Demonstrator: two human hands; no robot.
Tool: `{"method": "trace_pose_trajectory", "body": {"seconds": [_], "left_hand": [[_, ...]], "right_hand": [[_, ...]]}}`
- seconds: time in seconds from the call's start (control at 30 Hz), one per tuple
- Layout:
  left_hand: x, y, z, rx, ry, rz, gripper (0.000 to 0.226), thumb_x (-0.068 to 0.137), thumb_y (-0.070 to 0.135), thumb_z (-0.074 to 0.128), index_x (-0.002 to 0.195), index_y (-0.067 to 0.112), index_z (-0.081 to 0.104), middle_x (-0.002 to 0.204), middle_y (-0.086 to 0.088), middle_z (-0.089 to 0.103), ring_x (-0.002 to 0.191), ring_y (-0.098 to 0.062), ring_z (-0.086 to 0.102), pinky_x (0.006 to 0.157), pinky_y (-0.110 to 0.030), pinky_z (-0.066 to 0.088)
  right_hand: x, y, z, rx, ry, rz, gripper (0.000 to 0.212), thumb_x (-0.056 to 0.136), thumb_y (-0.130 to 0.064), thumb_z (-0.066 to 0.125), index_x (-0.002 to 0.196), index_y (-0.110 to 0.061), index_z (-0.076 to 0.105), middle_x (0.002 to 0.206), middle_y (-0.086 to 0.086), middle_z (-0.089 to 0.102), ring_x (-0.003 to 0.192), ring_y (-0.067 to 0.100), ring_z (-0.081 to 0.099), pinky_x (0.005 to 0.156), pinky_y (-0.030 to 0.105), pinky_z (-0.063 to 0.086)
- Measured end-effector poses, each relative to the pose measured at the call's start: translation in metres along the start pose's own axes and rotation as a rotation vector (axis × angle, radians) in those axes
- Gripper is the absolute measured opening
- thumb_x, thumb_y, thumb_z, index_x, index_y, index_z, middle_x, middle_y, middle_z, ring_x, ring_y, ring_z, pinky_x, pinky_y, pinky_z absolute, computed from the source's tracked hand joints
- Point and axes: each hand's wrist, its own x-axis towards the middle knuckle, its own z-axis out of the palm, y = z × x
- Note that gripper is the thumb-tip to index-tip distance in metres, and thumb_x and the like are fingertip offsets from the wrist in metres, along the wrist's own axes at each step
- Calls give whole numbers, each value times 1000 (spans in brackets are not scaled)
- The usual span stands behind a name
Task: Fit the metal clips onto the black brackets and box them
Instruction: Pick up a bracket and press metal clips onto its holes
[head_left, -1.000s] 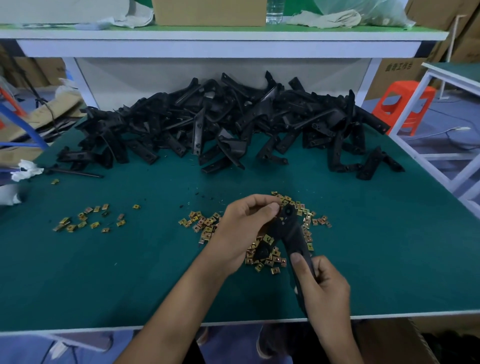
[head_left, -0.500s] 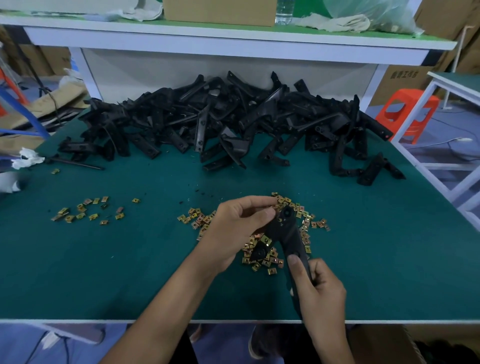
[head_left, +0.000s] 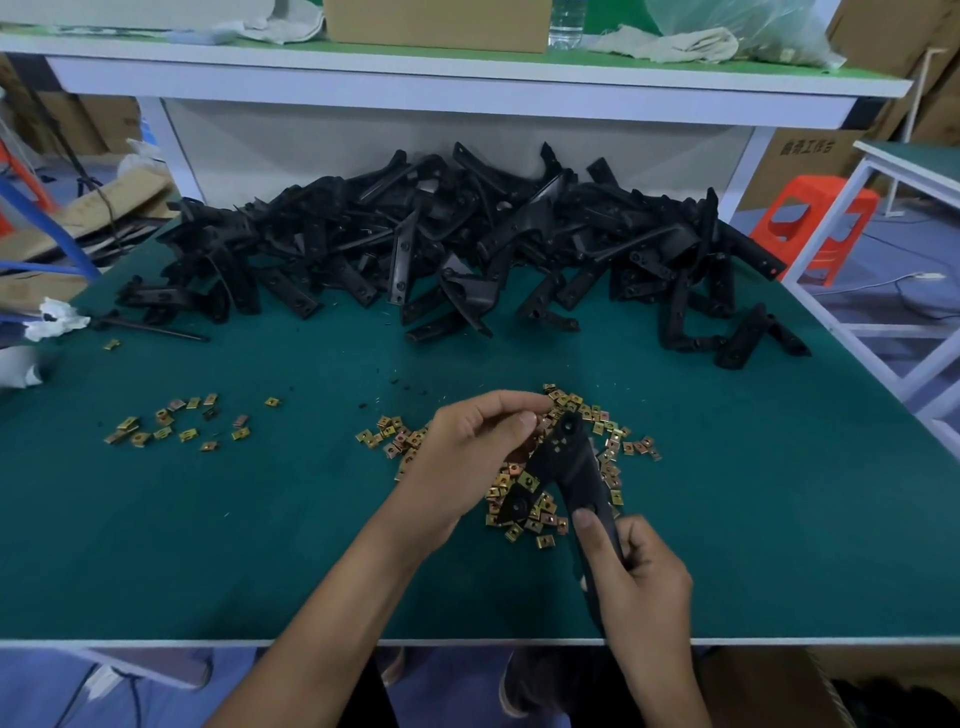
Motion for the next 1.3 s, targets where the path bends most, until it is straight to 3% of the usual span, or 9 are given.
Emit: {"method": "trace_pose_trajectory", "body": {"seconds": [0.1, 0.37, 0.53, 0.67, 0.8, 0.93, 1.07, 1.17, 1.3], "left_hand": [[-1, 0, 0, 82, -22, 7, 22, 101, 14, 60, 110, 25, 77, 103, 5, 77, 103, -13, 70, 95, -29, 55], [0, 6, -8, 166, -20, 58, 16, 97, 14, 66, 99, 28, 73, 90, 7, 72, 83, -6, 66, 74, -21, 55], [3, 8, -10, 231, -83, 78, 17, 96, 16, 67, 105, 31, 69, 88, -2, 71, 75, -7, 61, 70, -21, 53], [7, 10, -18, 327, -137, 106, 20, 93, 23, 68, 106, 39, 66, 85, 3, 71, 74, -7, 61, 71, -25, 52], [10, 9, -24, 375, -217, 60, 22, 91, 31, 69, 108, 44, 64, 84, 5, 72, 77, -5, 64, 76, -33, 53], [9, 7, -23, 390, -213, 41, 21, 90, 31, 70, 107, 43, 67, 79, 8, 71, 75, -5, 63, 78, -36, 52], [4, 3, -27, 435, -172, 63, 18, 92, 33, 70, 108, 42, 65, 84, 8, 73, 75, -3, 64, 75, -26, 49], [0, 0, -22, 389, -129, 83, 16, 94, 30, 70, 107, 37, 66, 87, 8, 75, 80, -4, 67, 76, -23, 53], [-5, -2, -11, 285, -96, 63, 14, 94, 31, 68, 106, 38, 67, 94, 8, 77, 91, -20, 72, 84, -40, 58]], "right_hand": [[0, 0, 0, 5, -9, 7, 53, 81, -62, 64, 58, -26, 33, 50, 10, 50, 47, 7, 44, 48, 27, 35], [4, -2, -1, 18, -56, 33, 70, 76, -75, 63, 62, -13, 33, 51, 14, 44, 47, 11, 42, 49, 38, 35], [4, -3, -1, 8, -78, 28, 72, 81, -69, 67, 64, -8, 32, 53, 21, 41, 44, 8, 45, 49, 41, 39], [5, -4, -1, -31, -81, 20, 62, 81, -60, 67, 64, -14, 30, 51, 18, 41, 44, 10, 46, 51, 43, 41], [4, -6, 1, -110, -102, -24, 58, 79, -65, 64, 62, -23, 27, 49, 10, 37, 44, 11, 43, 50, 41, 35], [4, -4, 2, -151, -99, -34, 58, 79, -64, 64, 64, -22, 27, 54, 14, 33, 49, 28, 38, 49, 41, 35], [3, -5, 2, -148, -96, -47, 54, 79, -65, 63, 61, -27, 28, 48, 5, 37, 45, 6, 37, 48, 35, 32], [2, -6, 3, -133, -77, -81, 51, 81, -63, 62, 59, -30, 30, 46, -2, 40, 42, 5, 39, 46, 26, 29], [1, -4, 1, -54, -42, -43, 60, 85, -70, 61, 62, -21, 36, 49, 5, 50, 45, 5, 42, 49, 35, 36]]}}
